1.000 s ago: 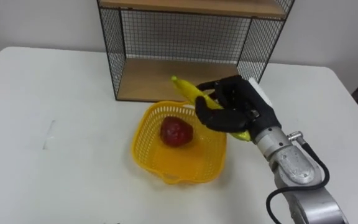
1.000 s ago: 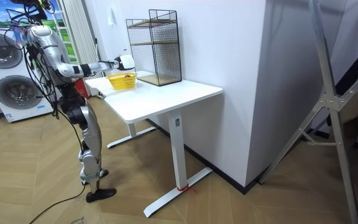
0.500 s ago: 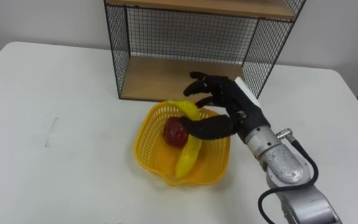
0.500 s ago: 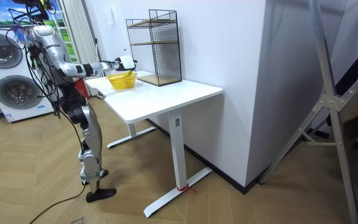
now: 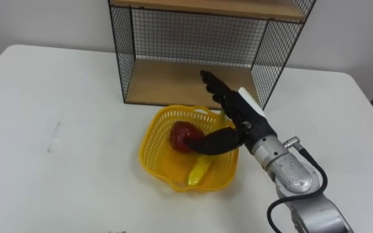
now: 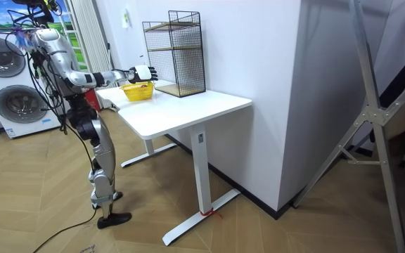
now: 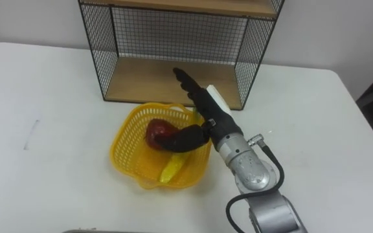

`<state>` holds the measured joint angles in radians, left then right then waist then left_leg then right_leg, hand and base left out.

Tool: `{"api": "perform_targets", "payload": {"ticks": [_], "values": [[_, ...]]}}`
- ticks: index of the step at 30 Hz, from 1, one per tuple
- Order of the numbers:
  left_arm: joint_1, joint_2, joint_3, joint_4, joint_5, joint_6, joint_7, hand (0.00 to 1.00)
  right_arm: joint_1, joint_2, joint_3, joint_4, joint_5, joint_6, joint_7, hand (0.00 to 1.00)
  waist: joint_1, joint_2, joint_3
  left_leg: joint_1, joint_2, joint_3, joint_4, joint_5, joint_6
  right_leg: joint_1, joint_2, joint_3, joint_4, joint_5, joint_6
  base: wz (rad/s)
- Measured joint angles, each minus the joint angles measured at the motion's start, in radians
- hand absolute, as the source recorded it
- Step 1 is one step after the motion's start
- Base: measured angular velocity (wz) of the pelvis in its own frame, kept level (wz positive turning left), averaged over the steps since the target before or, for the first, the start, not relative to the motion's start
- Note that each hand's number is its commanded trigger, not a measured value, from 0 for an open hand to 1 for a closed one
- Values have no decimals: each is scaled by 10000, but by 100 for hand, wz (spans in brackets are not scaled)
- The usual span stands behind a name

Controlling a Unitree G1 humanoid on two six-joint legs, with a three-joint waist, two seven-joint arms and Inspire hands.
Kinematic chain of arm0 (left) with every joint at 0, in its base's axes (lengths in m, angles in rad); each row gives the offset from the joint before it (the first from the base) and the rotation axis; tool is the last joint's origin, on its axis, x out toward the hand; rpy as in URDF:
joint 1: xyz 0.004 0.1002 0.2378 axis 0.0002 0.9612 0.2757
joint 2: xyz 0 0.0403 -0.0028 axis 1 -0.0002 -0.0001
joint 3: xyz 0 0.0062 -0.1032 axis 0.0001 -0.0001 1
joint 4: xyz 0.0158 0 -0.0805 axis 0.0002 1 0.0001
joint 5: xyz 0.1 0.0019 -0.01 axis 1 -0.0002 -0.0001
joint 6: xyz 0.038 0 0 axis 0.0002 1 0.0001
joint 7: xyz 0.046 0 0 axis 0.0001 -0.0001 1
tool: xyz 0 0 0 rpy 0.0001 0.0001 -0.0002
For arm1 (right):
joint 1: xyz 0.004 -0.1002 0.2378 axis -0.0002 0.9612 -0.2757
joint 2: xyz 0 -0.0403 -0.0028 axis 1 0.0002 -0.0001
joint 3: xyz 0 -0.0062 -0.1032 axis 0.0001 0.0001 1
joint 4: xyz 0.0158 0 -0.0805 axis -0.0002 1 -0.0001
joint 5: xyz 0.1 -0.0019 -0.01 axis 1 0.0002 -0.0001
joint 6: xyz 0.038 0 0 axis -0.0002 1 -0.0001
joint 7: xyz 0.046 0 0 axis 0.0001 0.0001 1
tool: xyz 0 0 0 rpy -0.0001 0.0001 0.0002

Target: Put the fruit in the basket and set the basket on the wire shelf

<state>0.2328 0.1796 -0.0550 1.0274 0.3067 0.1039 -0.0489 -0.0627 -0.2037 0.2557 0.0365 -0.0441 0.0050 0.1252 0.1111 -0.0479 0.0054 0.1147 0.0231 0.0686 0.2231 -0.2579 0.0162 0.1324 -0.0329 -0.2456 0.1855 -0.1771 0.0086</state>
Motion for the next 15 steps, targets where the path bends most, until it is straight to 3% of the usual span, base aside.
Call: {"api": "perform_targets", "payload": {"ticks": [11, 15], "values": [[163, -3, 140, 66, -565, -27, 1, 0, 0, -87, -166, -11, 171, 1, -148, 0, -138, 72, -10, 41, 1, -19, 109, 0, 1, 106, -8, -62, -14, 0, 0, 1], [135, -18, 251, 674, -1188, -256, 25, 0, 19, -103, -511, -78, 1324, -38, -296, 0, -329, 226, -18, -11, -4, -34, 142, -2, 0, 114, -19, -130, 3, 0, 0, 4]]}}
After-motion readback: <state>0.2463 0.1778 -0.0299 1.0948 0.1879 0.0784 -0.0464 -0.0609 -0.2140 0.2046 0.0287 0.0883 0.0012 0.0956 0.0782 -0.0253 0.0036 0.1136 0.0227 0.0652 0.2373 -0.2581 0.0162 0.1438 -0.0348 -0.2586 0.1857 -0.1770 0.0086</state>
